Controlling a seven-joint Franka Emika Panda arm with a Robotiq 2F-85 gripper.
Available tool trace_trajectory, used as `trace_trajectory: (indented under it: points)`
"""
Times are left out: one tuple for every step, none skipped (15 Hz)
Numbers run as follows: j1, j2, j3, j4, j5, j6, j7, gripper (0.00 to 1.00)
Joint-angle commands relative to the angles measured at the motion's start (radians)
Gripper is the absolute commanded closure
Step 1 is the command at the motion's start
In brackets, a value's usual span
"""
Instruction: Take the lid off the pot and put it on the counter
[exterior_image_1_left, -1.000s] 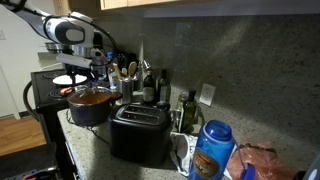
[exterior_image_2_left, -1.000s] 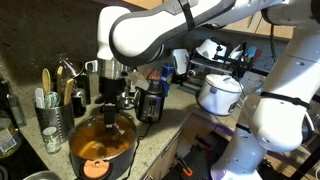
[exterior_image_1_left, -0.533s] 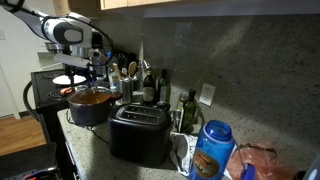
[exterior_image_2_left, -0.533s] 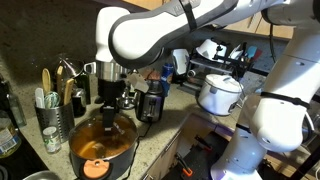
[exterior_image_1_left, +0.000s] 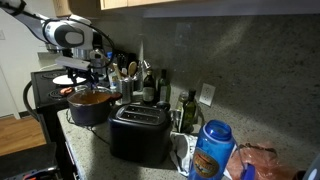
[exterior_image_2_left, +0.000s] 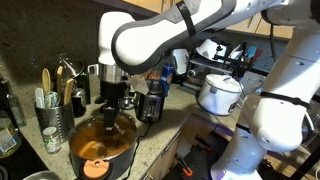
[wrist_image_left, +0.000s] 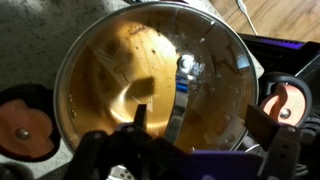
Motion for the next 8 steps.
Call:
trace_trajectory:
  points:
    - [-0.006,-0.002,-0.002,-0.019,-0.031,0.034,0.033,0.01]
    - [-0.007,-0.001,-0.004,-0.02,-0.032,0.036,0.031,0.19]
    - [-0.007,0.001,-0.004,-0.019,-0.029,0.039,0.026,0.26]
    - [-0.007,0.002,-0.003,-0.019,-0.029,0.042,0.026,0.28]
    - [-0.007,0.004,-0.003,-0.018,-0.026,0.045,0.023,0.35]
    - [-0.007,0.007,-0.003,-0.017,-0.022,0.05,0.018,0.44]
    - [-0.007,0.009,-0.003,-0.016,-0.021,0.055,0.018,0.51]
    - [-0.007,0.012,-0.003,-0.014,-0.02,0.06,0.016,0.6]
